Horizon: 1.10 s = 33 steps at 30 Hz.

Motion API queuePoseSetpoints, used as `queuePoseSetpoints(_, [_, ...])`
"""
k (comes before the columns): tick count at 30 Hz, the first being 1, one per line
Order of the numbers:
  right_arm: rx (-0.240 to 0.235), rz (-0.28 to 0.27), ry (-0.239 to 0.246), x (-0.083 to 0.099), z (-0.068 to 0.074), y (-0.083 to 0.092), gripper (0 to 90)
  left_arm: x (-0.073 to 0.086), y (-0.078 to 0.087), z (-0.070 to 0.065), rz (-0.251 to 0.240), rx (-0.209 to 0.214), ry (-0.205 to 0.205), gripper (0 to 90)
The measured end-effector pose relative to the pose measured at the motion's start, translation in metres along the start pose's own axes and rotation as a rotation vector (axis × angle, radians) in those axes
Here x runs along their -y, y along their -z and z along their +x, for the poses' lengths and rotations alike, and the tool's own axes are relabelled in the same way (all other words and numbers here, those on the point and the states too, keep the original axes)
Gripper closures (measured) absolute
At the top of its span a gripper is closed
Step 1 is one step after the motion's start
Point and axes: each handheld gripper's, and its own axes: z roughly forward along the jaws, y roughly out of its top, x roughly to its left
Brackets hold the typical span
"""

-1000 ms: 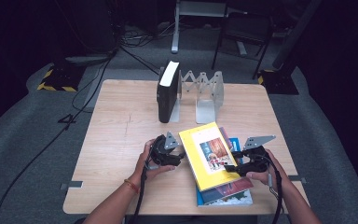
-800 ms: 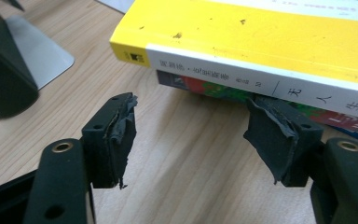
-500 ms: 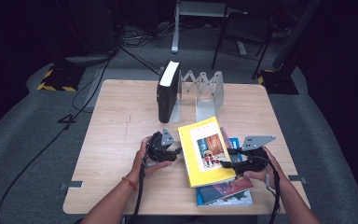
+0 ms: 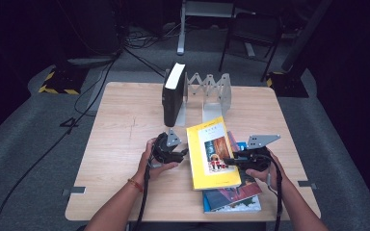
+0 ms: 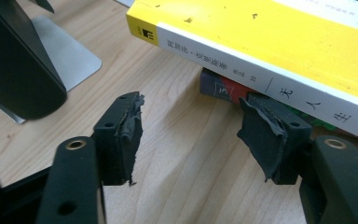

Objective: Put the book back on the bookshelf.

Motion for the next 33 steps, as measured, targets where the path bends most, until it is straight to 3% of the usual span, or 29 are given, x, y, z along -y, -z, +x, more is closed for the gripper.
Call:
queuePoseSetpoints(6, [0.020, -0.046, 0.058, 0.000, 0.008, 0.008, 75.7, -0.006, 0.001, 0.000, -0.039, 0.006, 0.010, 46.2])
queuePoseSetpoints(9, [0.028, -0.075, 0.082, 0.001, 0.013, 0.013, 76.1, -0.010, 0.004, 0.003, -0.061, 0.028, 0.035, 47.8])
queuePoseSetpoints(13, [0.037, -0.105, 0.113, 0.003, 0.019, 0.021, 77.7, -0.017, 0.005, 0.011, -0.108, 0.043, 0.080, 48.6])
queuePoseSetpoints(18, [0.035, -0.133, 0.141, 0.003, 0.023, 0.026, 78.7, -0.027, 0.004, 0.020, -0.138, 0.053, 0.082, 49.1])
queuePoseSetpoints(22, [0.024, -0.160, 0.172, 0.003, 0.025, 0.028, 80.6, -0.040, 0.009, 0.031, -0.198, 0.081, 0.128, 50.0])
queuePoseSetpoints(25, [0.045, -0.172, 0.180, 0.002, 0.026, 0.029, 81.5, -0.050, 0.014, 0.032, -0.212, 0.070, 0.113, 52.5])
queuePoseSetpoints(30, [0.112, -0.216, 0.233, -0.003, 0.030, 0.034, 83.2, -0.081, 0.033, 0.036, -0.272, 0.086, 0.077, 54.0])
queuePoseSetpoints(33, [0.164, -0.237, 0.266, -0.005, 0.032, 0.036, 85.0, -0.102, 0.047, 0.033, -0.285, 0.068, 0.019, 55.1])
